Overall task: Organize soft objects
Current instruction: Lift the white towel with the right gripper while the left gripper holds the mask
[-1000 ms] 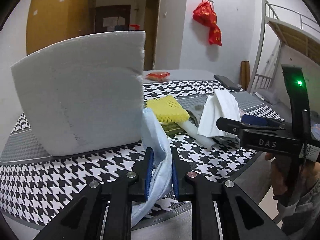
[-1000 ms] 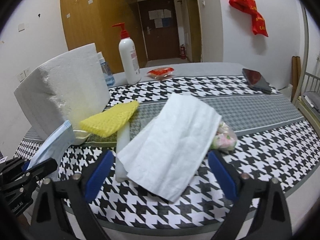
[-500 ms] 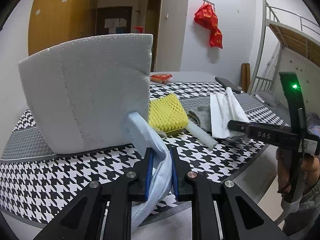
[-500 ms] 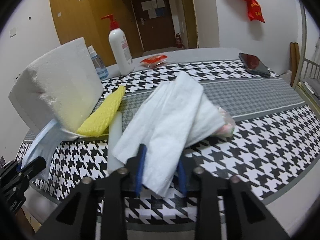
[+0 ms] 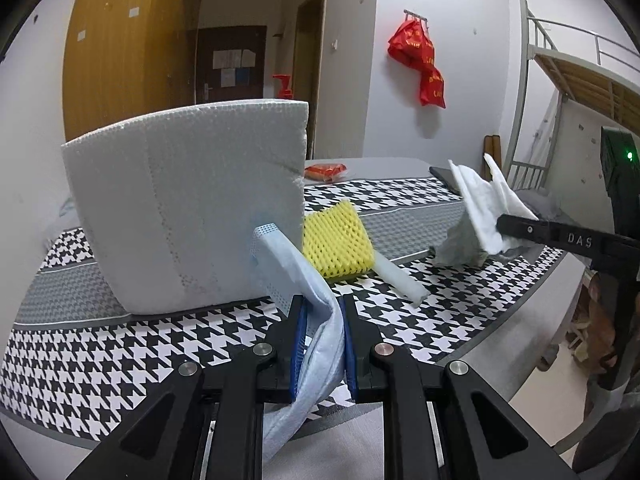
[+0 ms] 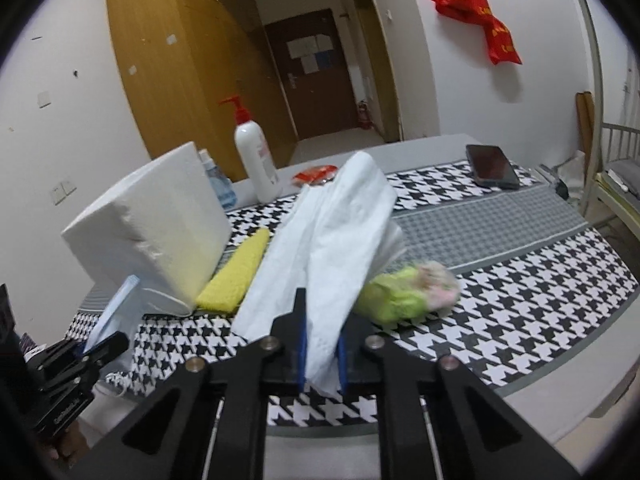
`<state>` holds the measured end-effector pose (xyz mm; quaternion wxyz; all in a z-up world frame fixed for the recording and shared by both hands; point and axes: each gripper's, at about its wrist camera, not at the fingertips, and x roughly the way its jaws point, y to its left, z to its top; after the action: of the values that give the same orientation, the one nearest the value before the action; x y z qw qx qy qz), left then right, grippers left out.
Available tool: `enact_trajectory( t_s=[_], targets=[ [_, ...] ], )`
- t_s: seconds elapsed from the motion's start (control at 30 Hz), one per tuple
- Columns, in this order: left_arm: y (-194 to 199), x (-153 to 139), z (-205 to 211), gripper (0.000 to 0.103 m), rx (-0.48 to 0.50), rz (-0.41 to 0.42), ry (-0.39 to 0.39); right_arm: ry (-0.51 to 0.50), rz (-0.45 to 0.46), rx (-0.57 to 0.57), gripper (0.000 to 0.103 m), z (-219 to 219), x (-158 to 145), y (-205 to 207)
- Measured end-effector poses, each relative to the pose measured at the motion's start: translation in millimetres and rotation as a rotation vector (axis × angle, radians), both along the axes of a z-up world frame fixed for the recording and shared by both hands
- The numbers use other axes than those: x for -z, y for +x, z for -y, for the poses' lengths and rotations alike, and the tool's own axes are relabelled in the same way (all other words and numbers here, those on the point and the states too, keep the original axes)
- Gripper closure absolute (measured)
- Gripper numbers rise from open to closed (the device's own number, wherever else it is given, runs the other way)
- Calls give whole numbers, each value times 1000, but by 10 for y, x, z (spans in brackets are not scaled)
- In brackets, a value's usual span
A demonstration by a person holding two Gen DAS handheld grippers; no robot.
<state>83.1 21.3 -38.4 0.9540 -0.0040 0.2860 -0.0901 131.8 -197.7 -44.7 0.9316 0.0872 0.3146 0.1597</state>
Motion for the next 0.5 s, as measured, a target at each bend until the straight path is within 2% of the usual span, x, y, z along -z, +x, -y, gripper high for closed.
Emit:
enact_trajectory(
  t_s=[0.2, 0.5],
  targets=[
    [-25, -29, 17, 85, 2, -2, 7, -47, -52, 31, 88, 94, 245, -35],
    [-54, -7, 142, 85, 30, 2, 20, -66, -54, 160, 88, 450, 333, -129]
  ],
)
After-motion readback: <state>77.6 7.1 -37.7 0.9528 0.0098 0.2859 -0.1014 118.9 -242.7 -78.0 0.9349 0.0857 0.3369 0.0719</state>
